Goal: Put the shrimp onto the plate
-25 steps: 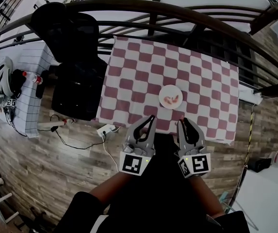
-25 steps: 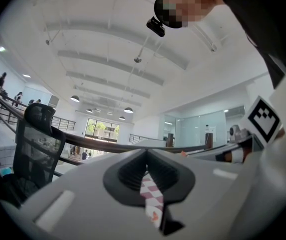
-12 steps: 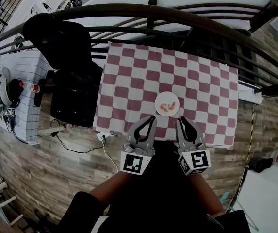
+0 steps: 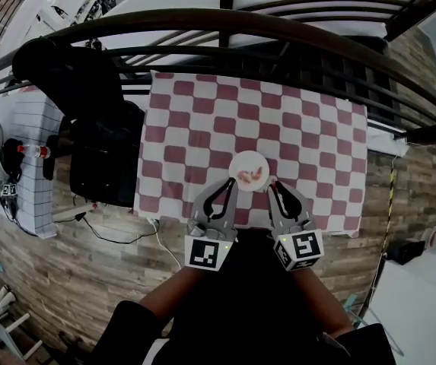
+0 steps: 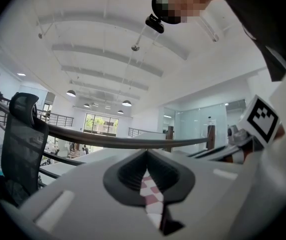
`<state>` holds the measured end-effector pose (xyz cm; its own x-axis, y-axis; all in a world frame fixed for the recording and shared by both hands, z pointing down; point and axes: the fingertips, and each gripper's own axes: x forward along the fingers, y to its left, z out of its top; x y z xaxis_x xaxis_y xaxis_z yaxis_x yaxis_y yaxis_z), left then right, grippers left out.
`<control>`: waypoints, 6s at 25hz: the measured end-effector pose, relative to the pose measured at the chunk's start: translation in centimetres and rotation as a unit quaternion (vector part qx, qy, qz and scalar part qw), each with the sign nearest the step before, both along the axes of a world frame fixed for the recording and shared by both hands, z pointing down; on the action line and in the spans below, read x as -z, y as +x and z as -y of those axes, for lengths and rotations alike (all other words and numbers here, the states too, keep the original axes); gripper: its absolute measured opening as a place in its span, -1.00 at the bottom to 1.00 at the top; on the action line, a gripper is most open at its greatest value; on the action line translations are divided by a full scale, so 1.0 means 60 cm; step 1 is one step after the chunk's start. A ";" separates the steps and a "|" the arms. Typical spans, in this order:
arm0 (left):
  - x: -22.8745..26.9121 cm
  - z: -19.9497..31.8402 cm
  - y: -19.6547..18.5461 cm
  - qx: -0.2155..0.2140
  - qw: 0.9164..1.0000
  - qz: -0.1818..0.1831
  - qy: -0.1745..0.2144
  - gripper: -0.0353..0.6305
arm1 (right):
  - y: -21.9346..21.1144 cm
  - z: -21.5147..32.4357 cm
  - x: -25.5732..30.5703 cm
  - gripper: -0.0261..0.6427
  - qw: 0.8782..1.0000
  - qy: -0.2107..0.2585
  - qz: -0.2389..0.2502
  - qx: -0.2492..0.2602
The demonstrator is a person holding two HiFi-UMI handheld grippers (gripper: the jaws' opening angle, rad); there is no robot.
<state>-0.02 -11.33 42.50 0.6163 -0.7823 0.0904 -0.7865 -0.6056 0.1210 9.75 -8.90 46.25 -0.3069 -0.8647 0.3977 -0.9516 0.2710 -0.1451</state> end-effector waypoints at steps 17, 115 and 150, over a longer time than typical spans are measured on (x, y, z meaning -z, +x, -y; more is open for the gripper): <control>-0.043 0.064 0.047 0.027 0.999 0.024 -0.020 -0.87 | 0.031 0.061 -0.097 -0.75 0.997 -0.065 0.007 0.044; -0.086 0.062 -0.010 0.078 0.993 0.067 -0.062 -0.87 | -0.012 0.109 -0.426 -0.64 0.960 -0.206 -0.107 0.158; 0.075 -0.348 0.013 -0.002 1.000 0.007 0.024 -0.87 | -0.009 -0.310 0.122 -0.93 0.995 0.098 -0.008 -0.006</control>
